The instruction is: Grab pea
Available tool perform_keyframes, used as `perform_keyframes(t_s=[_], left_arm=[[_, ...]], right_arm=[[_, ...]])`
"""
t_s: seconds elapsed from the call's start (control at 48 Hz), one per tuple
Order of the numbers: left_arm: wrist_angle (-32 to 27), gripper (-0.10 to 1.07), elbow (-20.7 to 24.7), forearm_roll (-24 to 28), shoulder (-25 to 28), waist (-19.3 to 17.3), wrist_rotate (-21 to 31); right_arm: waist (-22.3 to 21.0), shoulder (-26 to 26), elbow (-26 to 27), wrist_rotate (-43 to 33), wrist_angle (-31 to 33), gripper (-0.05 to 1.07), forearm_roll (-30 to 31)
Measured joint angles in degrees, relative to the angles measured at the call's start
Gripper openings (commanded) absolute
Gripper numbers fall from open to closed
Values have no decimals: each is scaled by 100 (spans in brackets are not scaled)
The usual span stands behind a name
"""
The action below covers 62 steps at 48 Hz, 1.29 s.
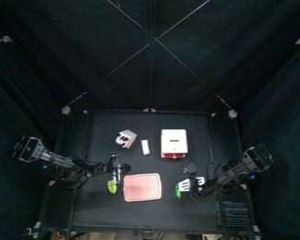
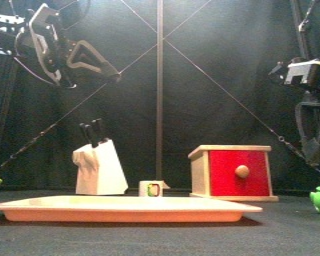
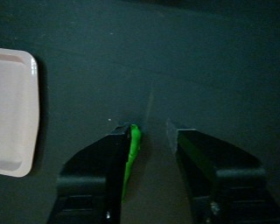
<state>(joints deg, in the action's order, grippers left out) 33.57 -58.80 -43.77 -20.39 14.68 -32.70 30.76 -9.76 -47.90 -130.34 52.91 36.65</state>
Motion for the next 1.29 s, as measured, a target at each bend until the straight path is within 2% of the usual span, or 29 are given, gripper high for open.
perform_keyframes(t_s=[0.208,0.375,0.604,0.938,1.292], left_arm=[[0,38,0,-9,0,0,0],[-9,38,-9,0,0,0,0],[0,38,-9,0,0,0,0],[-9,38,-18,-9,0,0,0],[0,38,-35,0,0,9,0]], right_arm=[[97,26,105,0,-545,87,264],[141,123,167,-18,-984,87,53],[141,413,202,-9,-1151,87,-193],[105,826,202,-18,-1380,87,-246],[0,967,114,-18,-1705,87,-237]])
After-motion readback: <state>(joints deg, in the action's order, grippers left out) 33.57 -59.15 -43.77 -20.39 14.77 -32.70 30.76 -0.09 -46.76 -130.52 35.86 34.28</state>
